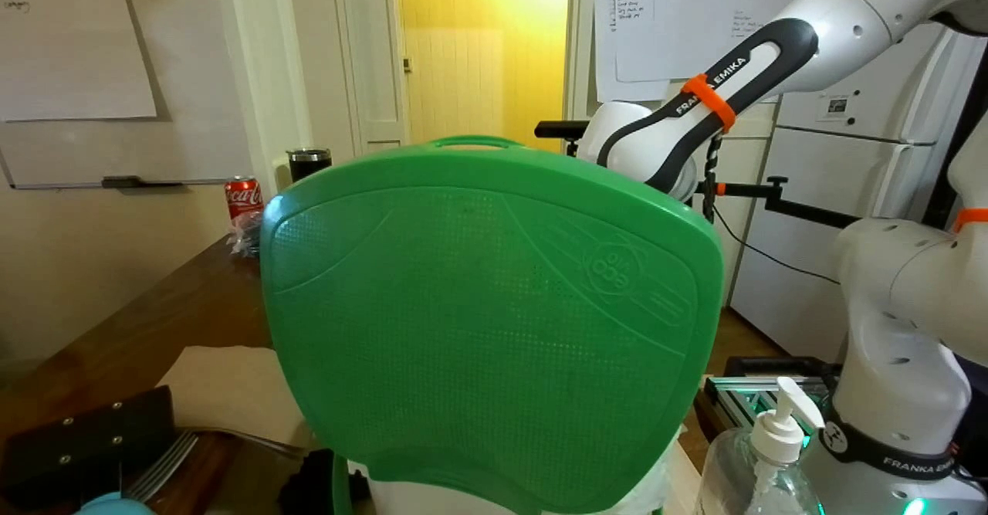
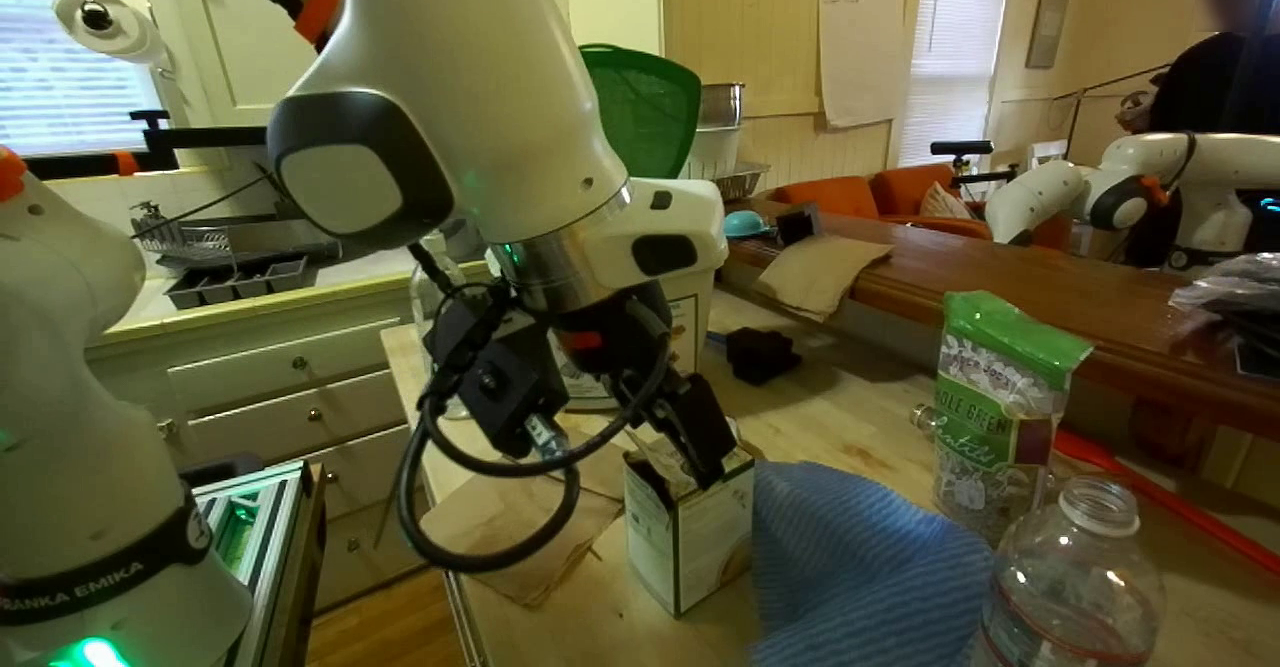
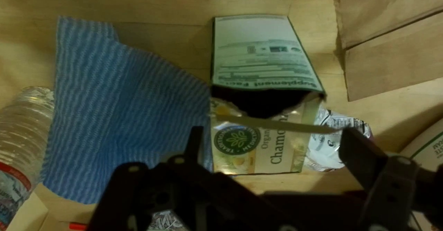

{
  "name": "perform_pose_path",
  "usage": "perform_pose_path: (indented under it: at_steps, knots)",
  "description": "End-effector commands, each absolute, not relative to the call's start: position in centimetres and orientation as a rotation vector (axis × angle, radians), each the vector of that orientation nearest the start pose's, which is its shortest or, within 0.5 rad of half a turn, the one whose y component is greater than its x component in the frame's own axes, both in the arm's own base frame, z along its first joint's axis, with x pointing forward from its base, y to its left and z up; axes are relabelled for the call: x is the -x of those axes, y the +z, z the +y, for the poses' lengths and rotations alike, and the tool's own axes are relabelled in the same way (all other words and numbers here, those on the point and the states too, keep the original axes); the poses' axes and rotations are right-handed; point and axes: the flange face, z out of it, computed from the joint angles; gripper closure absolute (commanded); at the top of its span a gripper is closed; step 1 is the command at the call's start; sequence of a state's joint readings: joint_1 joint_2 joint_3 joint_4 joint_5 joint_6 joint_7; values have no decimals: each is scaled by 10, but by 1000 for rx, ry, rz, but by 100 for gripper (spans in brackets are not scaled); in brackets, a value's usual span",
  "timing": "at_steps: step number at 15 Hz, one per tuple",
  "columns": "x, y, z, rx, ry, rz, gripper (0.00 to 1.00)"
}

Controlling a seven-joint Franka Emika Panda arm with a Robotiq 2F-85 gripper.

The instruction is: Put the white box in the bin.

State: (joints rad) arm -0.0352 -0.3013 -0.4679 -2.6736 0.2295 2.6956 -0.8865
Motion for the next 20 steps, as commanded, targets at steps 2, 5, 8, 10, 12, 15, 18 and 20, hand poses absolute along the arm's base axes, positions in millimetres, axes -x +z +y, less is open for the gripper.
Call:
perform_pose_path:
  at_steps: [2,5,8,10,12,15,18,20]
  knots:
    - [-382,338,-206,3020,-605,-296,17]
    - [-385,339,-208,3017,-620,-301,35]
    - [-386,340,-212,3017,-627,-302,41]
    - [-386,339,-212,3017,-626,-307,25]
    - [-387,339,-213,3016,-628,-308,2]
    - [-388,337,-212,3010,-624,-311,0]
    - [-387,331,-210,3003,-608,-309,0]
    - [-388,327,-208,2999,-596,-311,1]
